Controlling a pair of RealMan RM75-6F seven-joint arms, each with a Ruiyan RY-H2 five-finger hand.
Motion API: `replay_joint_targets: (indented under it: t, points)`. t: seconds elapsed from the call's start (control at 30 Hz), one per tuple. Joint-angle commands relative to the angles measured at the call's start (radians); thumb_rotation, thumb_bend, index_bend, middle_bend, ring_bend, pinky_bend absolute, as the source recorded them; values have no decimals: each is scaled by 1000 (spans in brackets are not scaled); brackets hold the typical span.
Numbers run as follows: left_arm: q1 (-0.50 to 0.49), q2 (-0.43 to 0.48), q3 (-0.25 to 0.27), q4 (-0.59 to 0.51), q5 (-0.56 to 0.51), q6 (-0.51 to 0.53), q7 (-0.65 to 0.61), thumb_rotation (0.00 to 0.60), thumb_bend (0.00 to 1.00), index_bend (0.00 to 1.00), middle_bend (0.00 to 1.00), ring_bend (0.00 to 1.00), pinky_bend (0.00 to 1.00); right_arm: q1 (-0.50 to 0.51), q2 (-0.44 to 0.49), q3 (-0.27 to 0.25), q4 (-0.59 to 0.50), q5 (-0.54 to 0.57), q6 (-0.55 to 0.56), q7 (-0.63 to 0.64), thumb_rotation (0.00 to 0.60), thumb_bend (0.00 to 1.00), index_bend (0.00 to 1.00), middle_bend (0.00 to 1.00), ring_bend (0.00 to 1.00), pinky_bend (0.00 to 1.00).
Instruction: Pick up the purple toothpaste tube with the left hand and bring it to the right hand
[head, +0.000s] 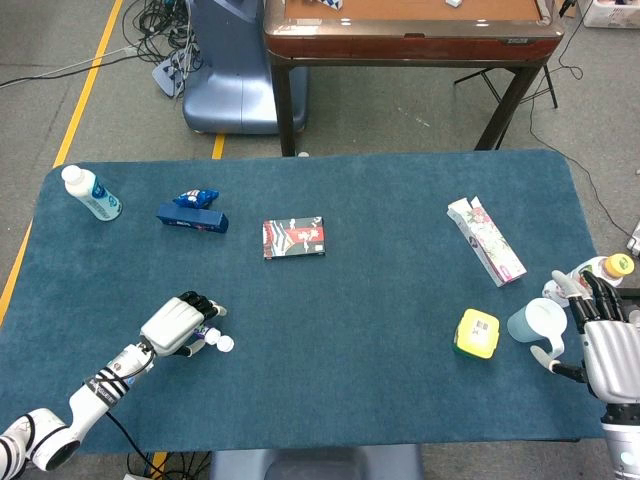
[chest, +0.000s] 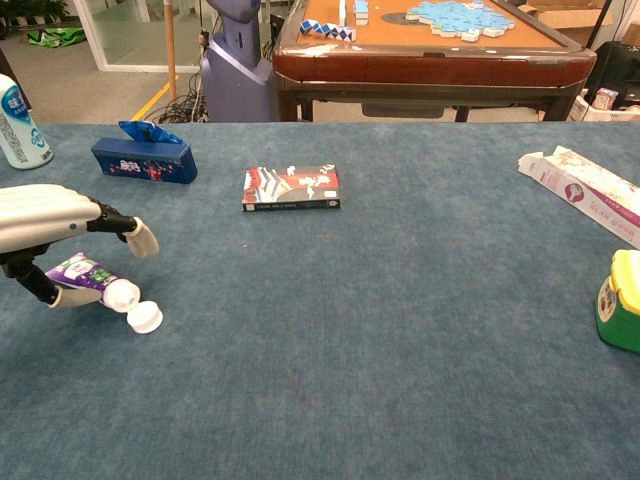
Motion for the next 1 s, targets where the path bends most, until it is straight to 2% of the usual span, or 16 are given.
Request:
replay_joint_targets:
  t: [0.03,0.4,0.6,1.0]
  points:
    - [-8,-24,12,35,5,11,-4,600,296,257,270,226,181,-2,0,-2,1,-1,1,1,600,96,107,171,0,0]
    - [-10,-61,39,150,-5,38,-33,600,296,296,302,227,181,-3,3,-5,-10,-8,1,-5,600,96,107,171,0,0]
    - [-2,-45,44,141,-8,78,-52,600,295,296,302,228,181,-7,5,-7,-15,-14,7,-7,600,96,107,171,0,0]
    - [-8,-64,65,180,-22,60,-39,600,296,302,306,228,181,-17,7,-12,-15,-22,19,-2,600,96,107,171,0,0]
